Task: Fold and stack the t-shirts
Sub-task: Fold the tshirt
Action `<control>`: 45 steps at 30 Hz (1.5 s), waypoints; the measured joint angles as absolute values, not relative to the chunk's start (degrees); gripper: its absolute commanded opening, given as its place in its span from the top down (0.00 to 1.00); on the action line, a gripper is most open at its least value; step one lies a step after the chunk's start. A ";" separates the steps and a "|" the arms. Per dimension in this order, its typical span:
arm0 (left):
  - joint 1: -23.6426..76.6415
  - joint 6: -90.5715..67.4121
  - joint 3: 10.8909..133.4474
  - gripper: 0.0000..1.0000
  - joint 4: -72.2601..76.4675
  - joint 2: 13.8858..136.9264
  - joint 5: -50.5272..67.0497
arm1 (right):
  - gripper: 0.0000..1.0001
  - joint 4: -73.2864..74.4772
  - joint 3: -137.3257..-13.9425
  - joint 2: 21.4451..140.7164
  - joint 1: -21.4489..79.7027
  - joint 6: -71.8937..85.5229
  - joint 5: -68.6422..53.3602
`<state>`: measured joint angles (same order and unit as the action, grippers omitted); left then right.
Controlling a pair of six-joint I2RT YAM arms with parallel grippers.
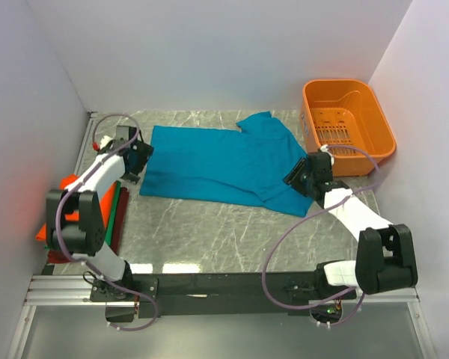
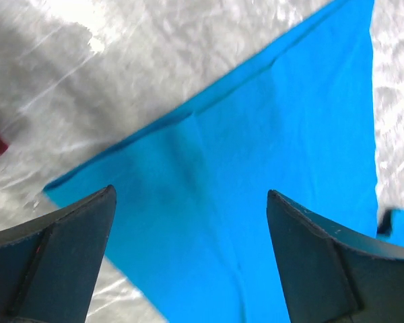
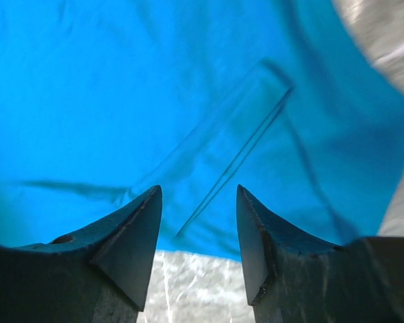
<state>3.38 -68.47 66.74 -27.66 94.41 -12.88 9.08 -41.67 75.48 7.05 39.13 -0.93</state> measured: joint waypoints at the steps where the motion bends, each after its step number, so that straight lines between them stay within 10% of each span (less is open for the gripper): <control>1: 3.66 -68.36 64.86 0.03 -26.96 92.62 -12.78 | 0.48 9.06 -41.28 74.87 7.92 39.16 -1.02; 45: 11.84 -67.05 49.58 0.22 -19.94 90.72 -10.46 | 0.58 1.72 -39.88 87.48 16.78 44.69 0.01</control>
<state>11.84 -67.05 49.58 -19.94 90.72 -10.46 1.72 -39.88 87.48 16.78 44.69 0.01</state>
